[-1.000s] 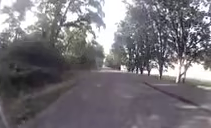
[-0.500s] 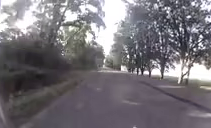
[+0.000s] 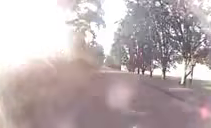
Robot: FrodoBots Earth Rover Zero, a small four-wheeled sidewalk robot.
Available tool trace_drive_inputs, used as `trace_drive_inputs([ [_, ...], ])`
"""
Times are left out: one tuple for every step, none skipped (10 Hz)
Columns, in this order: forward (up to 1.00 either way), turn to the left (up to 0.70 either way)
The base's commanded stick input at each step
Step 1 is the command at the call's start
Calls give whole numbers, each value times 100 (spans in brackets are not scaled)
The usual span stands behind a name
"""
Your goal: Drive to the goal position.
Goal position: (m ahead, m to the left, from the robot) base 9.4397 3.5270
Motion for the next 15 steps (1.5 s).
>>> trace_drive_inputs([
  [70,0],
  [70,0],
  [70,0],
  [70,0],
  [70,0],
  [70,0],
  [70,0],
  [70,0],
  [70,0],
  [70,0],
  [70,0],
  [70,0],
  [70,0],
  [70,0],
  [70,0],
])
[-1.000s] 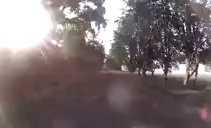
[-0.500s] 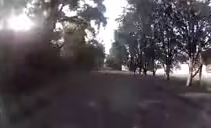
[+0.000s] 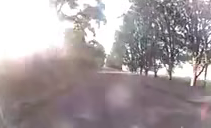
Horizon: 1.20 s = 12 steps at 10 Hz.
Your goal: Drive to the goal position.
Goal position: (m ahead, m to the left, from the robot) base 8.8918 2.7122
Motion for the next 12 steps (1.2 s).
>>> trace_drive_inputs([
  [70,0],
  [70,0],
  [70,0],
  [70,0],
  [70,0],
  [70,0],
  [70,0],
  [70,0],
  [70,0],
  [70,0],
  [70,0],
  [70,0],
])
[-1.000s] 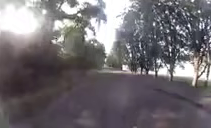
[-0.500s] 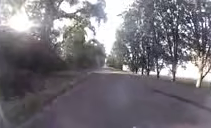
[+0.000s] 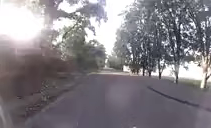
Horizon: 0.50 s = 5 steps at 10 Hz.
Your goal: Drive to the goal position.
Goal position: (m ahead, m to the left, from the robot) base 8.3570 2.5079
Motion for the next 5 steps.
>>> trace_drive_inputs([
  [70,0],
  [70,0],
  [70,0],
  [70,0],
  [70,0],
])
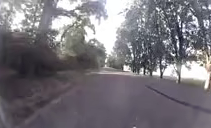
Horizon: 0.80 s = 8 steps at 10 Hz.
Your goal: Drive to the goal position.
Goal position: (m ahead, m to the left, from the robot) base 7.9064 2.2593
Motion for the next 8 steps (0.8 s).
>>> trace_drive_inputs([
  [70,0],
  [70,0],
  [70,0],
  [70,0],
  [70,0],
  [70,0],
  [70,0],
  [70,0],
])
